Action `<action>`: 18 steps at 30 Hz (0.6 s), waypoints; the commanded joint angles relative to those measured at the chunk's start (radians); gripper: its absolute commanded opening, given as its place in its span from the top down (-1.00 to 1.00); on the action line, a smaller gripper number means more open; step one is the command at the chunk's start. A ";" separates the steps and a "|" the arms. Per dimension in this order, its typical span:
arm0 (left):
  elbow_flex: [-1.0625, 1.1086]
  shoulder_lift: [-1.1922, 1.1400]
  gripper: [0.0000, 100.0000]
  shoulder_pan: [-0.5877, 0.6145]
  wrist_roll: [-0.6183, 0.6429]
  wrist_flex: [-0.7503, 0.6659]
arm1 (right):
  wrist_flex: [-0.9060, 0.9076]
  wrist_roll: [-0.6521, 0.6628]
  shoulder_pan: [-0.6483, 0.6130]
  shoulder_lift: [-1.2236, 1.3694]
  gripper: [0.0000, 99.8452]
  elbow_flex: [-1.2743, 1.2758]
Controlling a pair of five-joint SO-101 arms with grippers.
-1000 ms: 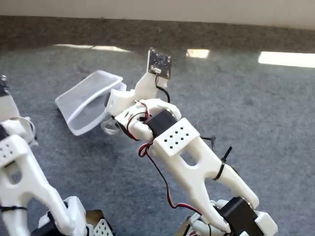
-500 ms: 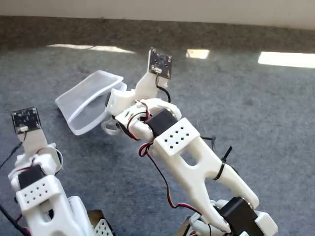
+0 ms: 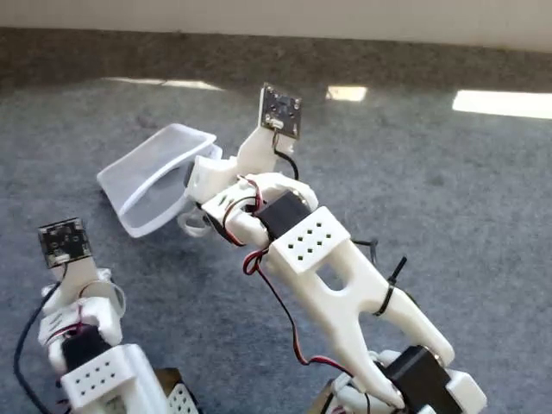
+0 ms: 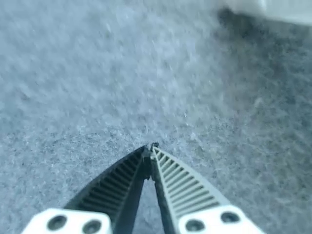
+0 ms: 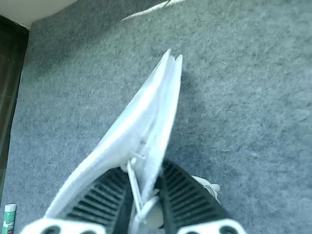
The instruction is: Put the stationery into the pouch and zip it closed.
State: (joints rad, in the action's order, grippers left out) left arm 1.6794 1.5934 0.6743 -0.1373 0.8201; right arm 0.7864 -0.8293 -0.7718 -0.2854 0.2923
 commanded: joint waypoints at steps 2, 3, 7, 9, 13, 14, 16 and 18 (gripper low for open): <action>0.022 0.130 0.99 -0.021 0.003 0.077 | -0.022 -0.006 0.018 -0.012 0.99 -0.030; 0.021 0.150 0.99 -0.021 0.003 0.101 | -0.022 -0.006 0.018 -0.012 0.99 -0.030; 0.018 0.217 0.99 -0.021 0.003 0.189 | -0.021 -0.006 0.018 -0.012 0.99 -0.030; 0.018 0.226 0.99 -0.021 0.003 0.218 | -0.021 -0.006 0.018 -0.012 0.99 -0.030; 0.018 0.228 0.99 -0.021 0.003 0.226 | -0.021 -0.006 0.018 -0.012 0.99 -0.030; 0.018 0.228 0.99 -0.021 0.003 0.227 | -0.021 -0.006 0.018 -0.012 0.99 -0.030; 0.018 0.228 0.99 -0.021 0.003 0.229 | -0.021 -0.005 0.018 -0.012 0.99 -0.030; 0.018 0.228 0.99 -0.021 0.003 0.236 | -0.022 -0.003 0.018 -0.012 0.99 -0.030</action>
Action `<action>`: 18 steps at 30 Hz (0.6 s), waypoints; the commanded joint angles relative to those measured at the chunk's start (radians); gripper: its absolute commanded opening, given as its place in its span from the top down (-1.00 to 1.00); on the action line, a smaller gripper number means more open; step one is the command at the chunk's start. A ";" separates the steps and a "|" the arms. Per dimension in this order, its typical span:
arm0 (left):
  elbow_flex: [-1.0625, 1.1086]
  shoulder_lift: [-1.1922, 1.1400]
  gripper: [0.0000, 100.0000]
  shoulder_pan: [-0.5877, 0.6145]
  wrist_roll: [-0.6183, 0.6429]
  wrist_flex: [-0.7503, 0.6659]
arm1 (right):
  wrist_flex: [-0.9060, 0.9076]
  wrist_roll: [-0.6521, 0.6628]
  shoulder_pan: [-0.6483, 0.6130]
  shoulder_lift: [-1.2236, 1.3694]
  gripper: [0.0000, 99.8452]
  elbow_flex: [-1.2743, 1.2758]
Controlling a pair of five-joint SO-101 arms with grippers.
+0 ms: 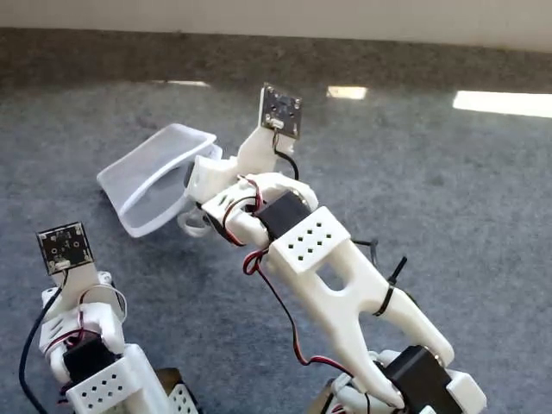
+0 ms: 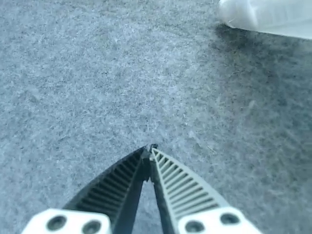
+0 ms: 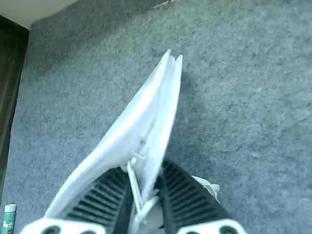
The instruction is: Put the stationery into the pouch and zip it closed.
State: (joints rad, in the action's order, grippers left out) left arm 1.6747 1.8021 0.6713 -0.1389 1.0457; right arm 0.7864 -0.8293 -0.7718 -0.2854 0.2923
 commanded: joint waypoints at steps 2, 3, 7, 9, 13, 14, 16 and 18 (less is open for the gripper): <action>0.022 0.019 0.99 -0.018 0.005 0.063 | -0.022 -0.002 0.018 -0.012 0.99 -0.031; 0.022 0.019 0.99 -0.018 0.005 0.103 | -0.022 -0.002 0.018 -0.012 0.99 -0.031; 0.022 0.019 0.99 -0.019 0.006 0.316 | -0.024 0.000 0.015 -0.012 0.99 -0.033; 0.022 0.019 0.99 -0.021 0.006 0.307 | -0.024 0.000 0.015 -0.012 0.99 -0.031; 0.022 0.019 0.99 -0.021 0.006 0.307 | -0.024 0.000 0.018 -0.012 0.99 -0.030; 0.022 0.019 0.99 -0.021 0.006 0.307 | -0.024 0.000 0.018 -0.012 0.99 -0.030; 0.022 0.019 0.99 -0.021 0.006 0.307 | -0.024 0.000 0.018 -0.012 0.99 -0.030; 0.022 0.019 0.99 -0.021 0.006 0.307 | -0.024 0.000 0.018 -0.012 0.99 -0.030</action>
